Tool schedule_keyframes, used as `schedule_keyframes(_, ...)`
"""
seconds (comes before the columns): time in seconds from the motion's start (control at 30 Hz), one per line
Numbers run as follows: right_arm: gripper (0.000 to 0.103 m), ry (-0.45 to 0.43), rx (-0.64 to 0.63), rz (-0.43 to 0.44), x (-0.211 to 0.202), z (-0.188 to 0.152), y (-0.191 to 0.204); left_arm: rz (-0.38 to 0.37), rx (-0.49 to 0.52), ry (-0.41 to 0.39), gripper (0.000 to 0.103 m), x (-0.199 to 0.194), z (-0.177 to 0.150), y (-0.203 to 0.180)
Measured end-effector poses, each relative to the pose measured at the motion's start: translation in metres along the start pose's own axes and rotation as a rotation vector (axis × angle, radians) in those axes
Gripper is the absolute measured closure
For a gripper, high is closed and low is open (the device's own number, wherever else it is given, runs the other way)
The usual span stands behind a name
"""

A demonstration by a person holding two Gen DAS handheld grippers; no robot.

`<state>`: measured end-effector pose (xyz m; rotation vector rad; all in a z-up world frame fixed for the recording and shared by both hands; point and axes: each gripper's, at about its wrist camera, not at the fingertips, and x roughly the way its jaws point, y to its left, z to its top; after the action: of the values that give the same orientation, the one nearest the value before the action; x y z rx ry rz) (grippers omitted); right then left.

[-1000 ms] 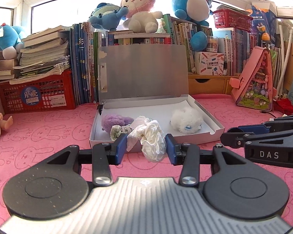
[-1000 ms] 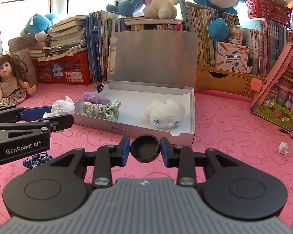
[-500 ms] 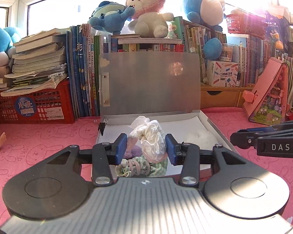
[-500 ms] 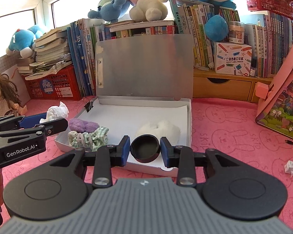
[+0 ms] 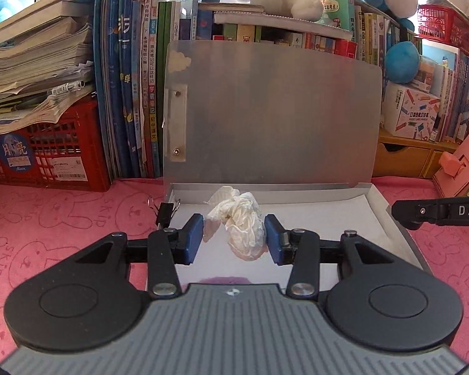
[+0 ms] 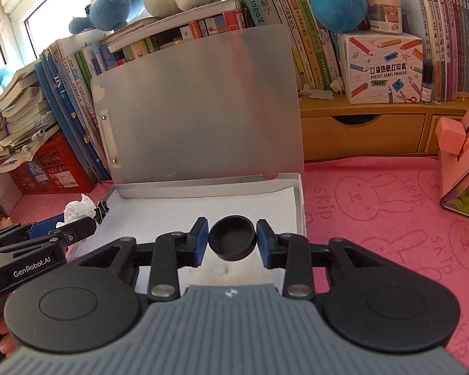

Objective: Organize objects
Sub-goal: 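Carry the white tissue and black lid over the silver box with both grippers, then open both grippers to drop the tissue and lid into the box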

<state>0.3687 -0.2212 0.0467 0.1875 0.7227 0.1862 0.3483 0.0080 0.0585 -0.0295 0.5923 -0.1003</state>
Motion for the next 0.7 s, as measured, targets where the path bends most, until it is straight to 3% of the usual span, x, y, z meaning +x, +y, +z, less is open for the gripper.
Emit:
schedule_keyframes(0.23, 0.064, 0.034, 0.027, -0.018, 0.039, 0.001, -0.014, 0.009, 0.006, 0.049, 0.054, 0.035, -0.009, 0.005)
schedule_keyframes(0.57, 0.061, 0.044, 0.052, -0.018, 0.065, 0.001, -0.019, 0.038, 0.004, 0.091, 0.051, 0.059, -0.010, 0.008)
schedule_keyframes(0.63, 0.041, 0.033, 0.044, -0.037, 0.062, -0.001, -0.017, 0.029, -0.004, 0.095, 0.040, 0.057, -0.009, 0.009)
schedule_keyframes(0.7, 0.034, 0.015, 0.035, -0.051, 0.056, -0.002, -0.015, 0.018, -0.013, 0.082, 0.029, 0.051, -0.006, 0.010)
